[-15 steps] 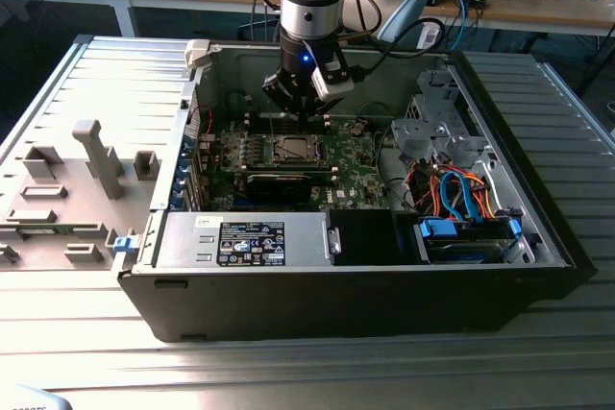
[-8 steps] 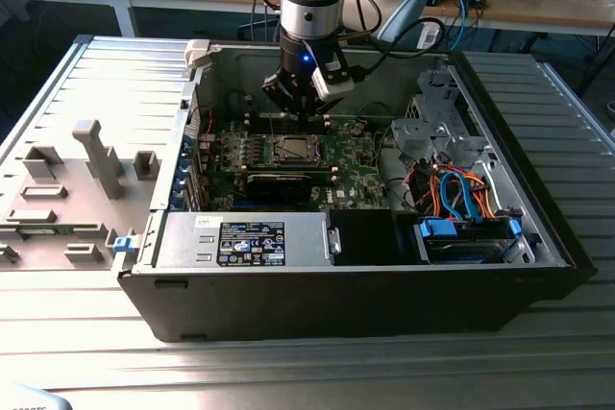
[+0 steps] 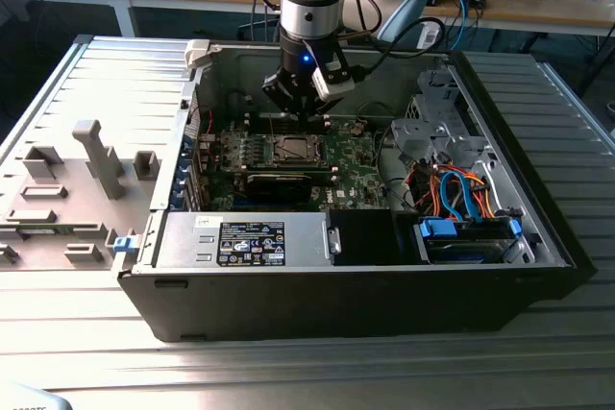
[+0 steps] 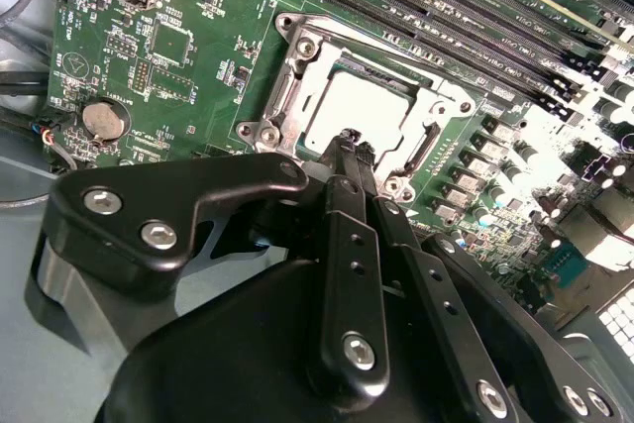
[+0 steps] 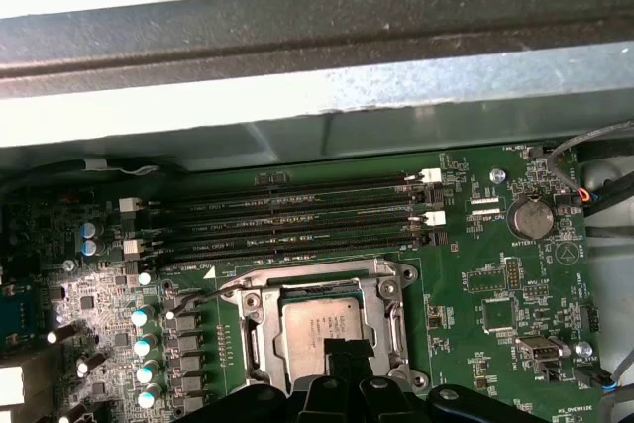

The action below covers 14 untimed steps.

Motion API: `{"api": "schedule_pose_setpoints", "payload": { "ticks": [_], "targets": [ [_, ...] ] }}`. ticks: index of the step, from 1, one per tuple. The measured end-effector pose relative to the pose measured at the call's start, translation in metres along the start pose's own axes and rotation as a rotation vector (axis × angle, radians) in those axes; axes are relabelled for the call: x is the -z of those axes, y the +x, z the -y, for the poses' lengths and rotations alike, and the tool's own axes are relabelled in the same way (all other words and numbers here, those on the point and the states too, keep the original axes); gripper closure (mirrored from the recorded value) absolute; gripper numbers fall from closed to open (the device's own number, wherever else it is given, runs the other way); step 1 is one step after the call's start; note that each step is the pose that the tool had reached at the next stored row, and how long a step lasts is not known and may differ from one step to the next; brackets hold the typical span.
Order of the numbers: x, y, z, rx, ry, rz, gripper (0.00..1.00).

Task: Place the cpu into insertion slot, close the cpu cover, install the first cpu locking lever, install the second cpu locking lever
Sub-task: 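Install the first cpu locking lever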

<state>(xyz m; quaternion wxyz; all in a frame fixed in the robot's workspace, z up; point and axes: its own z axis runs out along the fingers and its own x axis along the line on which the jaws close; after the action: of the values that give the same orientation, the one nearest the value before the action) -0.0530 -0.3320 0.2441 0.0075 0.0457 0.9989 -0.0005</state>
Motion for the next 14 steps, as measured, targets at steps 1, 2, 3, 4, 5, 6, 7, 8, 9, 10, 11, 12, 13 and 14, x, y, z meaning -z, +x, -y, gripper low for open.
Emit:
{"api": "schedule_pose_setpoints", "payload": {
  "ticks": [1, 2, 3, 4, 5, 6, 7, 8, 9, 10, 11, 12, 13, 14],
  "targets": [
    [0.0000, 0.0000, 0.0000, 0.001, 0.0000, 0.0000, 0.89],
    [0.0000, 0.0000, 0.0000, 0.002, 0.0000, 0.0000, 0.89],
    [0.0000, 0.0000, 0.0000, 0.003, 0.0000, 0.0000, 0.89],
    [0.0000, 0.0000, 0.0000, 0.004, -0.0001, 0.0000, 0.89],
    [0.0000, 0.0000, 0.0000, 0.004, -0.0001, 0.0000, 0.89],
    [0.0000, 0.0000, 0.0000, 0.005, 0.0000, 0.0000, 0.89],
    [0.0000, 0.0000, 0.0000, 0.005, -0.0001, 0.0000, 0.89],
    [0.0000, 0.0000, 0.0000, 0.006, -0.0001, 0.0000, 0.89],
    [0.0000, 0.0000, 0.0000, 0.007, -0.0001, 0.0000, 0.89],
    [0.0000, 0.0000, 0.0000, 0.008, -0.0001, 0.0000, 0.89],
    [0.0000, 0.0000, 0.0000, 0.008, -0.0001, 0.0001, 0.89],
    [0.0000, 0.0000, 0.0000, 0.009, -0.0002, 0.0000, 0.89],
    [0.0000, 0.0000, 0.0000, 0.009, -0.0001, 0.0000, 0.89],
    [0.0000, 0.0000, 0.0000, 0.010, -0.0001, 0.0000, 0.89]
  ]
}}
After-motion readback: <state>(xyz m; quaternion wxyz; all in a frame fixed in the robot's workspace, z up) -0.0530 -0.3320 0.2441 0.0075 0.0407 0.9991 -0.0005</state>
